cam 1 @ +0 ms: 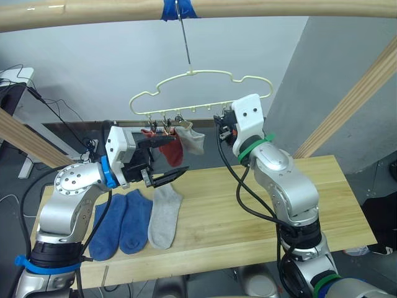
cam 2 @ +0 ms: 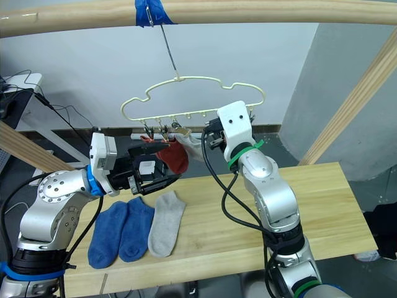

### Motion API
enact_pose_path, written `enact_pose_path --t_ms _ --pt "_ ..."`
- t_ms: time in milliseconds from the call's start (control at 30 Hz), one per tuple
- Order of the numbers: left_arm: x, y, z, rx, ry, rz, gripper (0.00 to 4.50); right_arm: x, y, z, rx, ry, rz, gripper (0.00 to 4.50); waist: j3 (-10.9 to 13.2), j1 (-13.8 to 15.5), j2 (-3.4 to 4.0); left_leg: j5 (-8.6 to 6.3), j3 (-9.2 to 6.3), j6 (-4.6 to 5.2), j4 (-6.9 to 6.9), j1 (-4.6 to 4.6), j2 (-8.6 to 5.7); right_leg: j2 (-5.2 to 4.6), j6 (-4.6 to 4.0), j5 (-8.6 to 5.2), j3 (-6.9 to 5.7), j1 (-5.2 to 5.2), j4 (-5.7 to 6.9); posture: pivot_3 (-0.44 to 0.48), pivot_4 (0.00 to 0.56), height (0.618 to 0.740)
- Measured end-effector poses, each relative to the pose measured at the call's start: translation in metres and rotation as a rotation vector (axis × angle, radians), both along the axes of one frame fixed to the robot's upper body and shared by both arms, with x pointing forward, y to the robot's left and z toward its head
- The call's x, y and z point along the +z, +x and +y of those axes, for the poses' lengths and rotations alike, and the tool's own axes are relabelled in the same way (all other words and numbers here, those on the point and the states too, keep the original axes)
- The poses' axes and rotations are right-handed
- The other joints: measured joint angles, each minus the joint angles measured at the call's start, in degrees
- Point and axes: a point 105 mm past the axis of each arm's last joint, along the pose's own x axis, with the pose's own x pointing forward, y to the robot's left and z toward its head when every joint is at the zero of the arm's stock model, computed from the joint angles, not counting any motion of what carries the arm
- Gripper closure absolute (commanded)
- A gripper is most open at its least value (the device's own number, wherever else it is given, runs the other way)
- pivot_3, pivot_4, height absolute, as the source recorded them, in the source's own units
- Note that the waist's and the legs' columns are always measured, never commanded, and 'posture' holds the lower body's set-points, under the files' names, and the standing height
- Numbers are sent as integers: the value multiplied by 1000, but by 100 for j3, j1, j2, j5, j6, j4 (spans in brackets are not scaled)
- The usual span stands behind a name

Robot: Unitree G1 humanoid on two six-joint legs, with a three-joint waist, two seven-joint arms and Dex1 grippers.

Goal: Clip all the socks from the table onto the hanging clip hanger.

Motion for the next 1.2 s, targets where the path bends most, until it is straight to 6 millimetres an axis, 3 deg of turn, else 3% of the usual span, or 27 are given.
enact_pose_path --t_ms 1200 --pt "-3 1 -4 -7 7 3 0 1 4 9 -6 102 15 2930 0 -1 0 0 0 0 -2 -1 1 -2 0 0 0 -2 0 -212 270 740"
